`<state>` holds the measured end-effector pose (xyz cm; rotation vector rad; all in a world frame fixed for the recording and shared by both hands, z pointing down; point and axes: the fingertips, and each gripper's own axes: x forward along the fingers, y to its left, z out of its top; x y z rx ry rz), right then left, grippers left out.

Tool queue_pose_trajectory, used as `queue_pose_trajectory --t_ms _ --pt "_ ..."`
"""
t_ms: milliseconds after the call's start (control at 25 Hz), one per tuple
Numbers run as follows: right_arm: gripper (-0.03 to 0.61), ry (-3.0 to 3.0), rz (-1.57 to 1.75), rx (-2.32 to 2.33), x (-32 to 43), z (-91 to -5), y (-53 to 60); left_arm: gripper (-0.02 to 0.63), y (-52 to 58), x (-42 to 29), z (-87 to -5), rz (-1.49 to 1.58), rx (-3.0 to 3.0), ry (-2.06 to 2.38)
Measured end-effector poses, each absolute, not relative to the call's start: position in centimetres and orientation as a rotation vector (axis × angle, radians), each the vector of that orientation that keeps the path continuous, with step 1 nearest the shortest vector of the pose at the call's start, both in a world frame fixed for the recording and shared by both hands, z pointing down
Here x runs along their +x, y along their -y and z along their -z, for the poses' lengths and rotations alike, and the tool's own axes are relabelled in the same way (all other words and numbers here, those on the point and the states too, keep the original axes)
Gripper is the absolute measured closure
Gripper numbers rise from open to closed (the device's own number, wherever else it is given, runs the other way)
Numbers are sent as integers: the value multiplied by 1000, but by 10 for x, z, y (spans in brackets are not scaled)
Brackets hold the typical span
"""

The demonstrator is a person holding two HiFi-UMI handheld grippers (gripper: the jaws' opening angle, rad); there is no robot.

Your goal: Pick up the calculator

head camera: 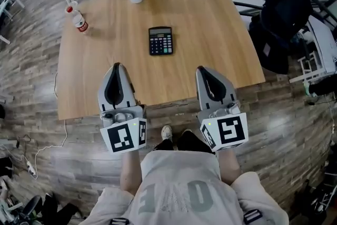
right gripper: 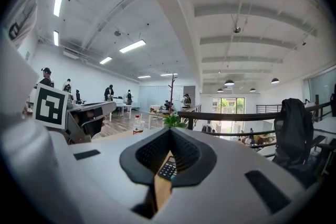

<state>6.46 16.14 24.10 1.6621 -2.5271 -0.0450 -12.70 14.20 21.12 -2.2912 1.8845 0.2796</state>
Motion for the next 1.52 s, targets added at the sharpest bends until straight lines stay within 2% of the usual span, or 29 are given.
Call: queue_pose_trajectory --t_ms 920,1520 --pt "560 2749 -37 1447 110 -235 41 604 19 -63 -183 -202 -2169 -1909" --pt "560 2765 -232 1354 92 -256 93 604 65 -87 -196 -175 -2222 -1909"
